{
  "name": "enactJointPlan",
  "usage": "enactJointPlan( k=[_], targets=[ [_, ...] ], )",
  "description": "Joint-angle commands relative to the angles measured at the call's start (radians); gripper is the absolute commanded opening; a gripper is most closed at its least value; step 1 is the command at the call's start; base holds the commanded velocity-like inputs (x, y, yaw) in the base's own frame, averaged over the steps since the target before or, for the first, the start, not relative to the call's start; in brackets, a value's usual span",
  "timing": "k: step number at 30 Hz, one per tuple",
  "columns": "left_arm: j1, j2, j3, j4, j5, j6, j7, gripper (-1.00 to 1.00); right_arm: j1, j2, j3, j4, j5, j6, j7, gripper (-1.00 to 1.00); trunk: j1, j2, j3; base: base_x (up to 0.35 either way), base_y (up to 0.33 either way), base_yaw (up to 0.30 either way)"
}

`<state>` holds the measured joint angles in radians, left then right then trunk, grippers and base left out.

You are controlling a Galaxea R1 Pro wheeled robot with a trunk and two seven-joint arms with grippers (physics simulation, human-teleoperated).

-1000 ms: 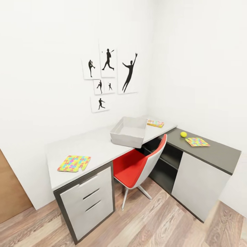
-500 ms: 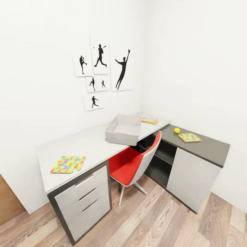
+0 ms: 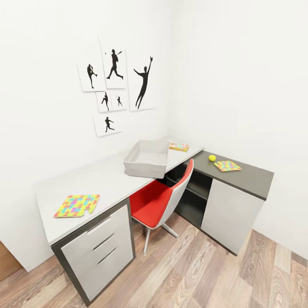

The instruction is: Put all the toys in the child's room - the three board games (two on the bed and one on the table), the two jigsaw puzzles on the table, and the tennis ball on the table - inside the toy box on the table in the child's room.

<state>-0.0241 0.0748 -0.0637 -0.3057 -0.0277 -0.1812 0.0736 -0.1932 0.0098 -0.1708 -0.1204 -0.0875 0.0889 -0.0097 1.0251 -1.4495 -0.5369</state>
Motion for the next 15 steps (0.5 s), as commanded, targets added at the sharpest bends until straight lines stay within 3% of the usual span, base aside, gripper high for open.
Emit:
enactJointPlan(
  k=[1, 9, 15],
  targets=[
    [0.000, 0.000, -0.007, 0.000, -0.003, -0.003, 0.008, 1.00, 0.000, 0.000, -0.001, -0.002, -0.009, 0.005, -0.001, 1.00, 0.000, 0.000, -0.002, -0.001, 0.004, -0.144],
    [0.000, 0.000, -0.007, 0.000, -0.003, -0.003, 0.008, 1.00, 0.000, 0.001, -0.001, -0.002, -0.009, 0.000, -0.001, 1.00, 0.000, 0.000, -0.014, 0.000, 0.117, -0.144],
    [0.000, 0.001, -0.007, 0.000, -0.003, -0.003, 0.008, 1.00, 0.000, 0.001, -0.001, -0.002, -0.009, -0.013, -0.001, 1.00, 0.000, 0.000, -0.023, 0.000, 0.030, -0.145]
  ],
)
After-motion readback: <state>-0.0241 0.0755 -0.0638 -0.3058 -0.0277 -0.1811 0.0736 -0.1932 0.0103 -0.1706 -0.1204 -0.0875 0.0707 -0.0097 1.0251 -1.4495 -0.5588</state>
